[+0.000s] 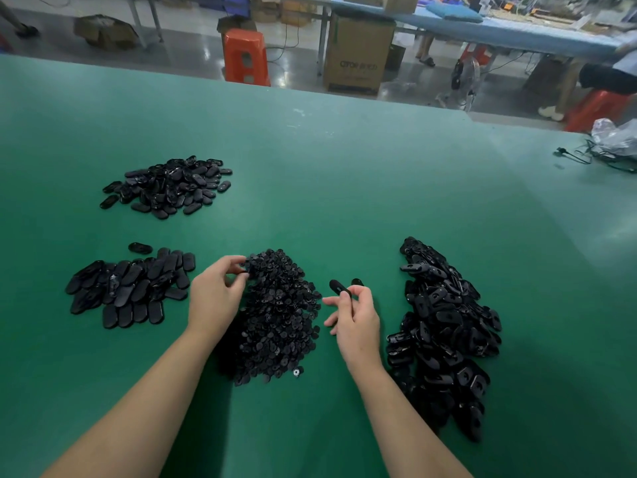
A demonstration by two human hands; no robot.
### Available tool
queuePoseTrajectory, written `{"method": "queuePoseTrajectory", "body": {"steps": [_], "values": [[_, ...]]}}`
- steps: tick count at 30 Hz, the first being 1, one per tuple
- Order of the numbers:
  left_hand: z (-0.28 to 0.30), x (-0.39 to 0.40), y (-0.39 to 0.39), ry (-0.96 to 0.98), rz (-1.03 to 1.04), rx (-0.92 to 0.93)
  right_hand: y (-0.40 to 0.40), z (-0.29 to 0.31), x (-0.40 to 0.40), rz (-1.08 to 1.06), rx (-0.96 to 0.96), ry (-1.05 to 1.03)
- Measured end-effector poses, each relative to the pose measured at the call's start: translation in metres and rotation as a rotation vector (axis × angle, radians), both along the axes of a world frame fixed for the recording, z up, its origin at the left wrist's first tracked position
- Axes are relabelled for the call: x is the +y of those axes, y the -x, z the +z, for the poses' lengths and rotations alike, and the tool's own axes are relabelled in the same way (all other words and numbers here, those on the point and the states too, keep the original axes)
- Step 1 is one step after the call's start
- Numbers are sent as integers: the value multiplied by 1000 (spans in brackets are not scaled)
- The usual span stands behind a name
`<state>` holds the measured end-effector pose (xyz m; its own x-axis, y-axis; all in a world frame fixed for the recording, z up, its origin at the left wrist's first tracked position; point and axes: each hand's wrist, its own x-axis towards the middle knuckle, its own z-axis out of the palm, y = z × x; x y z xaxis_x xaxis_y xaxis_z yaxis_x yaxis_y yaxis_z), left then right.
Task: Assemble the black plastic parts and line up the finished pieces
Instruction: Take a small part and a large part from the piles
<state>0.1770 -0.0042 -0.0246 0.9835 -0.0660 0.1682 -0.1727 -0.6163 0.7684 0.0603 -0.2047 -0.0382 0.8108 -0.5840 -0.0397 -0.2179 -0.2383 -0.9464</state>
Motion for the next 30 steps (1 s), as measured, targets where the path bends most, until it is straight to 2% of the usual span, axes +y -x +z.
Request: {"method": "queuePoseTrajectory", "body": {"steps": [5, 7, 12, 15, 23, 30], "values": [[28, -44, 18, 277, -202, 178, 4, 0, -2, -7, 1, 20], [33, -59, 26, 306, -267, 216, 5, -2, -2, -12, 4, 30], [32, -82, 42, 486, -288, 422, 1, -7, -3, -39, -36, -58], [30, -87, 46, 525, -272, 487, 0, -12, -5, -42, -32, -44], [28, -91, 46, 534, -246, 524, -1, -16, -6, -30, -13, -48], [28, -96, 46, 617, -216, 592, -1, -13, -6, -29, -4, -38]]}}
